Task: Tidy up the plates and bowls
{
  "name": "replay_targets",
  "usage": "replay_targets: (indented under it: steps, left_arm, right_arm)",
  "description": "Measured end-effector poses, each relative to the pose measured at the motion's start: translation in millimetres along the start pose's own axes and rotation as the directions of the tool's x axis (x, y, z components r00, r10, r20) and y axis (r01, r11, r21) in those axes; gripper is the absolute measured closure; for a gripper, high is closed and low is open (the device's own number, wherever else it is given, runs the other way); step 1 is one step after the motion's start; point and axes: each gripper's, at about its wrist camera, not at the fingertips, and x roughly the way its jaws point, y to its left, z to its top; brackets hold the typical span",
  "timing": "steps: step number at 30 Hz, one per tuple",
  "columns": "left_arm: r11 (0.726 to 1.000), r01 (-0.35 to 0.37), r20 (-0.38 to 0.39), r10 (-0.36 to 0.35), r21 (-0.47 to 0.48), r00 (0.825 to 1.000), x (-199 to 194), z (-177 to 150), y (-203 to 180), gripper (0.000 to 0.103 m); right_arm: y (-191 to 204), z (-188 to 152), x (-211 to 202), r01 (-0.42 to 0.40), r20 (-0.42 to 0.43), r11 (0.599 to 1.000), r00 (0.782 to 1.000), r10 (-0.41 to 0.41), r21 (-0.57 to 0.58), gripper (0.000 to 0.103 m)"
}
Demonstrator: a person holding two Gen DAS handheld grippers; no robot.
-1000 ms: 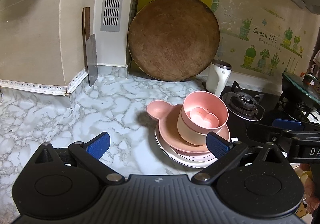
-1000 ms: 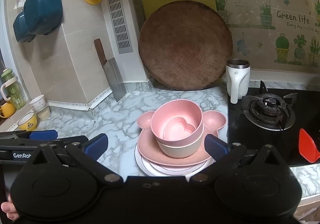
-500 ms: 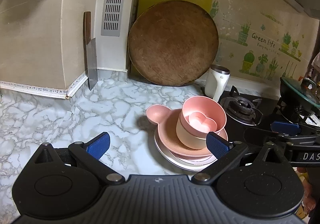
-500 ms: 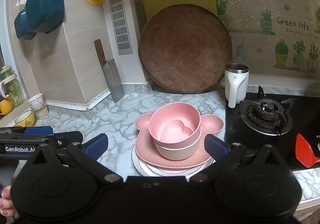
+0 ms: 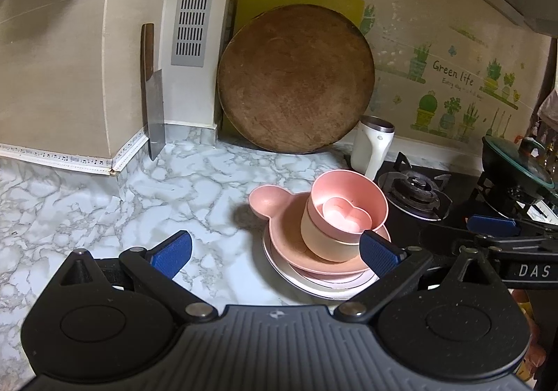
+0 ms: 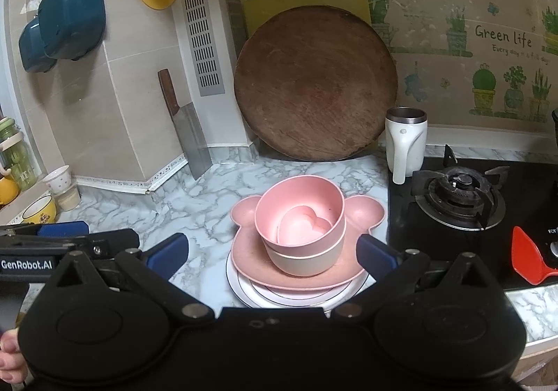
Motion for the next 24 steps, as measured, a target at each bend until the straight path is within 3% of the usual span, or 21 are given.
replay_targets:
  steps: [24]
  left_arm:
    - [0.999,0.033,-0.025,-0.032,0.037,0.999,12.9,-4.1,-1.6,0.0]
  right_arm:
    - [3.9,-2.3,-0.8,0.076,-0.037,0.997,0.996,-0.076,-0.003,0.0]
